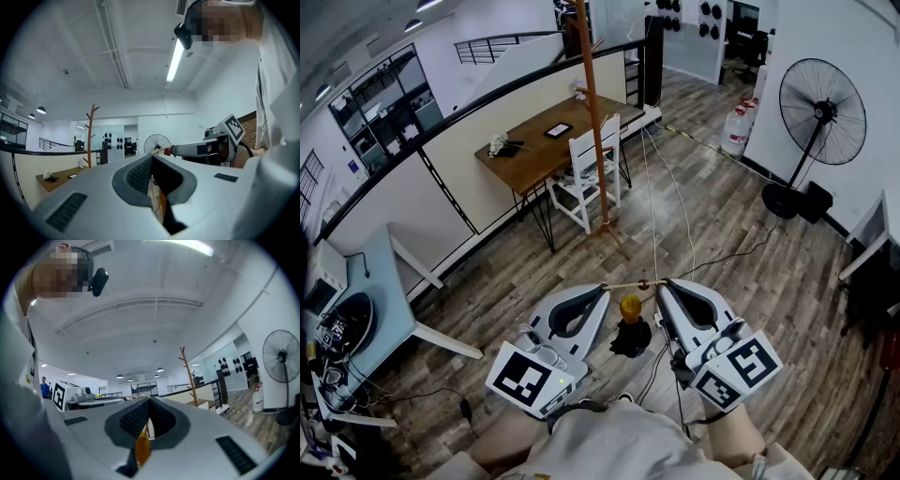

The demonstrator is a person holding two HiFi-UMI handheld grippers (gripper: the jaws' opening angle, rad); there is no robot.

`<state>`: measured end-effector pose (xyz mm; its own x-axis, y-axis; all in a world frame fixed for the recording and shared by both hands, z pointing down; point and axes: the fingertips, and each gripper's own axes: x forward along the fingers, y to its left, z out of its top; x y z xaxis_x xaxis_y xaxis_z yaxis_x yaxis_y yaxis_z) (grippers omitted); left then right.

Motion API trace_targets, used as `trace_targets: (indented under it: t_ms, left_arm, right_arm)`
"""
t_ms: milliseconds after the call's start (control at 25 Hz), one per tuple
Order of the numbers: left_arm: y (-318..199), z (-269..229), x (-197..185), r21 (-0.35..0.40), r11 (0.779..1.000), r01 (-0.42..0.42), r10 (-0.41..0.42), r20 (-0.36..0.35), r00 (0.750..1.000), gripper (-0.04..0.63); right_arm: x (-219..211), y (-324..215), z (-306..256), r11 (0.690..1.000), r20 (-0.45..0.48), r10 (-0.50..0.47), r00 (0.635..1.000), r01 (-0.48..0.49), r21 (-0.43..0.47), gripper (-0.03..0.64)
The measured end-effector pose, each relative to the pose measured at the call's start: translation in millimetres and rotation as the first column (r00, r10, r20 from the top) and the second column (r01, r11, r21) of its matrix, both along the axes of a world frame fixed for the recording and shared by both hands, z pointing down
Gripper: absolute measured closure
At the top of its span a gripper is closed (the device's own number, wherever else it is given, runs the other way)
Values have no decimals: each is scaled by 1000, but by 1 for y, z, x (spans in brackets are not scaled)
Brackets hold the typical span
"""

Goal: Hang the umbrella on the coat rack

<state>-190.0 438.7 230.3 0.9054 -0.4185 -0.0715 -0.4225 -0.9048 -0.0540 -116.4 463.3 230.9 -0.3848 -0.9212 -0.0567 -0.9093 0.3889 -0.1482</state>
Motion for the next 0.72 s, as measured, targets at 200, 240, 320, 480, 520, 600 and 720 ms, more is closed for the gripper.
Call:
trace_targets:
  t_ms: [200,240,320,480,520,600,720]
  left_arm:
    - [3,7,11,-45,999,-12,12,7,1000,594]
    - [4,8,11,-49,999,-14,14,7,1000,594]
    - [7,10,12,-53,998,-18,19,15,1000,594]
    - [10,12,11,-69,997,-21,22,27,999,594]
    - [10,12,11,-73,997,-17,19,26,999,594]
    - [10,13,12,-79,997,-8,10,29,1000,594]
    - [9,18,13,-81,997,-1,5,42,999,594]
  right_arm:
    - [9,3,9,999,31,-19,999,19,-27,614]
    - [10,4,11,999,34,-21,999,22,-32,614]
    - [11,6,15,999,33,-21,999,22,-42,614]
    - [8,10,18,998,27,-30,999,31,-47,614]
    - [8,10,19,998,26,-34,999,36,-49,614]
    - [8,11,21,998,25,-42,999,43,-54,614]
    - [10,8,25,997,29,-46,999,48,-64,614]
